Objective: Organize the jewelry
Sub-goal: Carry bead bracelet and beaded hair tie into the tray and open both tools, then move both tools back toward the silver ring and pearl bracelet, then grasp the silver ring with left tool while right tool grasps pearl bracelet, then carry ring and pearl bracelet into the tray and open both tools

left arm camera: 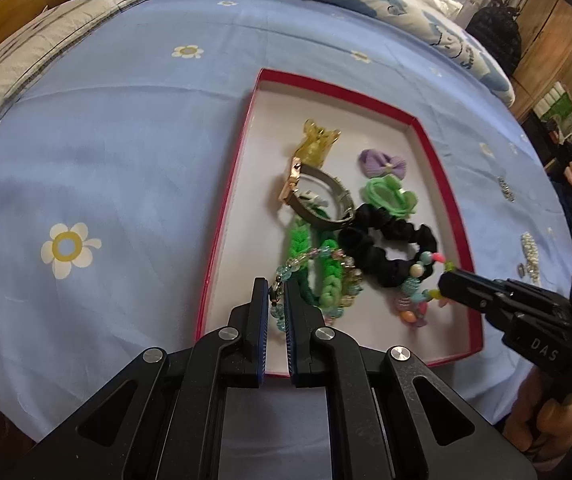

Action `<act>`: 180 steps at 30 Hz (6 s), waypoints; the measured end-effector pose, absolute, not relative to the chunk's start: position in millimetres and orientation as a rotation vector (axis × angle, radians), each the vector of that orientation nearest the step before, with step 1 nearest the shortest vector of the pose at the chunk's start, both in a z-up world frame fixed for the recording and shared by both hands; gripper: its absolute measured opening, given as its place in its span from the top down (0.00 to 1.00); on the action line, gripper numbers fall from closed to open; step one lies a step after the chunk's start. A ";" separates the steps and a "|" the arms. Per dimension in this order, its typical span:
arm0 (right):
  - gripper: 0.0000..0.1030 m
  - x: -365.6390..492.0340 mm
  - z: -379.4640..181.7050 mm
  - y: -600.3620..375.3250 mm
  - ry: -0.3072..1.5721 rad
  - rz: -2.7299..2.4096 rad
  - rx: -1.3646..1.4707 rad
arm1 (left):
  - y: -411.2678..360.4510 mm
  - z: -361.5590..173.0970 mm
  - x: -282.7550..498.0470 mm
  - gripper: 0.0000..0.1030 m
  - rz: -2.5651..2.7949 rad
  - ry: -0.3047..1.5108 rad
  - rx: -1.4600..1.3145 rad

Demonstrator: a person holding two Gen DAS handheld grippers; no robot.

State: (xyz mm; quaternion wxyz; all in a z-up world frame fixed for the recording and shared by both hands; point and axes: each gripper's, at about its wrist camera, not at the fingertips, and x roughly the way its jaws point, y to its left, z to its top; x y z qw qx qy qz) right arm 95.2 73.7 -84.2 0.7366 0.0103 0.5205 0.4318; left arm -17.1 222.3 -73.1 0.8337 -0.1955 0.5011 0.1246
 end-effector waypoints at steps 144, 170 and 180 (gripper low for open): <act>0.87 195.9 -83.9 -189.3 1.022 0.536 0.324 | -17.8 -48.6 125.7 0.97 -0.234 1.098 -0.180; 0.87 137.5 -43.8 -48.9 1.022 0.833 0.249 | 122.4 -26.9 27.4 0.97 0.020 1.001 -0.327; 0.87 115.2 -43.2 6.1 1.058 0.944 0.214 | 177.3 -36.4 -0.3 0.97 0.131 0.991 -0.389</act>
